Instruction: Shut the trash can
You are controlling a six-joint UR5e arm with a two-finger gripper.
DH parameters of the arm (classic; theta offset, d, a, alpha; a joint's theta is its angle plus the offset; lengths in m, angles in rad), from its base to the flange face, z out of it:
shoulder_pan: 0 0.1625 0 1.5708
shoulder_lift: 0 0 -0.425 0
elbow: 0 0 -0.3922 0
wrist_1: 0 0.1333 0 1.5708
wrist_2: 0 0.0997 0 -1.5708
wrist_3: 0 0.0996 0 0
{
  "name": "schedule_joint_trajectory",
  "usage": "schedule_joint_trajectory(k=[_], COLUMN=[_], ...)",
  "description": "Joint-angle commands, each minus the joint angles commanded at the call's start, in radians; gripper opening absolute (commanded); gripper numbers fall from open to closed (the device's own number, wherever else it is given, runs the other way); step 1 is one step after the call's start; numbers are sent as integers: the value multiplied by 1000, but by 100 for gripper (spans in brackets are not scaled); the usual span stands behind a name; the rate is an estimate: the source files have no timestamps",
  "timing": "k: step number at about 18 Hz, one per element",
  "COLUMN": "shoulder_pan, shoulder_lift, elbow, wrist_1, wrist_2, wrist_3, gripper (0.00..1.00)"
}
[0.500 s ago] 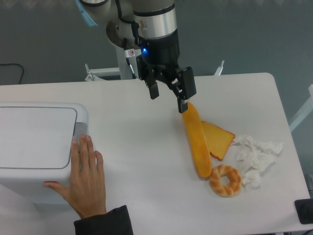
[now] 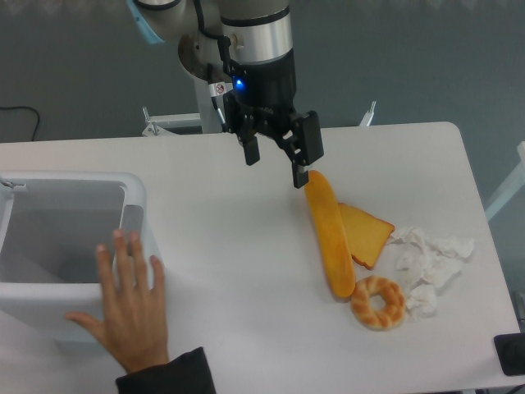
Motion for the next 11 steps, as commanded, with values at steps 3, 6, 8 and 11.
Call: schedule_joint_trajectory(k=[3,6,8,11], shoulder_pan=[14,11,9,6], shoulder_lift=[12,29,37,43], elbow=[2,-5,-6,-8], wrist_1=[0,-6,-5,-5], wrist_2=[-32,-29,-35,-43], wrist_3=[-3,-21,-72,-97], gripper=[100,100,100,100])
